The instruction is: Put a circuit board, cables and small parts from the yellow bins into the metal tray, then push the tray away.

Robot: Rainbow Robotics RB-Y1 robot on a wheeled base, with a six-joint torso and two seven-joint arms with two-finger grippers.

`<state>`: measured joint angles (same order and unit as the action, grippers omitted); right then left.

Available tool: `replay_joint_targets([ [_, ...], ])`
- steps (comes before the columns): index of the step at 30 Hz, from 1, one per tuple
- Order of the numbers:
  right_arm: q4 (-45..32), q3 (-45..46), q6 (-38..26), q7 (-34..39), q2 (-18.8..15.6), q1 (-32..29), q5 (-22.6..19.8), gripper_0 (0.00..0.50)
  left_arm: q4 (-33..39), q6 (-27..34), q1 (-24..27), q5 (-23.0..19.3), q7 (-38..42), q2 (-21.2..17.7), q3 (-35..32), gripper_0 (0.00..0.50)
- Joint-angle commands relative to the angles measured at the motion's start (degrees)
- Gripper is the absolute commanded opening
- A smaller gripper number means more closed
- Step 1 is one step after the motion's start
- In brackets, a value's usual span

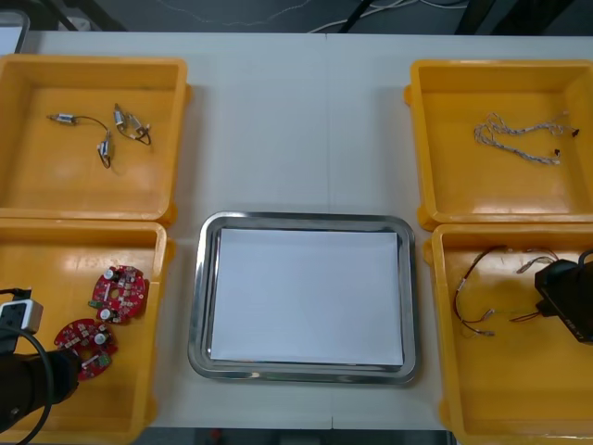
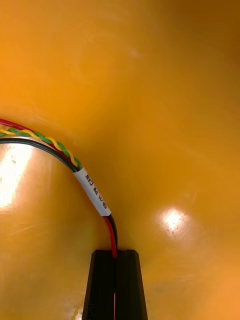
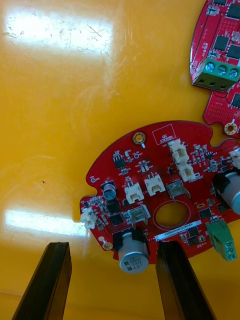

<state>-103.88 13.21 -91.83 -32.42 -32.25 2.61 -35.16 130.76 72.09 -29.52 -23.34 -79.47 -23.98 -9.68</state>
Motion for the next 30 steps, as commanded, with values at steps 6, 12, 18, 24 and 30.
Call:
replay_joint_targets([
  [6, -8.97, 2.43, -10.38, -3.09, -0.97, 0.20, -0.09, 0.000, 1.17, -0.90, -2.47, 1.02, -5.08, 0.96, 1.33, 0.250],
  [12, -12.05, 2.96, -16.01, -2.74, -0.62, 0.12, -0.70, 0.000, 1.08, -0.90, -2.38, 1.28, -4.82, 0.96, 1.33, 0.005],
  [18, -12.57, 3.58, -16.71, -2.83, 0.70, -1.64, -1.49, 0.000, 1.08, -0.99, -1.85, 1.37, -4.38, 0.96, 0.81, 0.000],
  [24, -14.42, 3.58, -16.80, -2.48, 2.20, -3.84, -1.76, 0.000, 1.08, 0.51, 0.08, 1.28, -4.29, 0.52, -1.04, 0.000],
  [30, -15.30, 3.49, -16.36, -2.39, 3.16, -5.60, -1.93, 0.000, 1.08, 1.04, 0.69, 0.84, -4.38, 0.52, -1.22, 0.430],
])
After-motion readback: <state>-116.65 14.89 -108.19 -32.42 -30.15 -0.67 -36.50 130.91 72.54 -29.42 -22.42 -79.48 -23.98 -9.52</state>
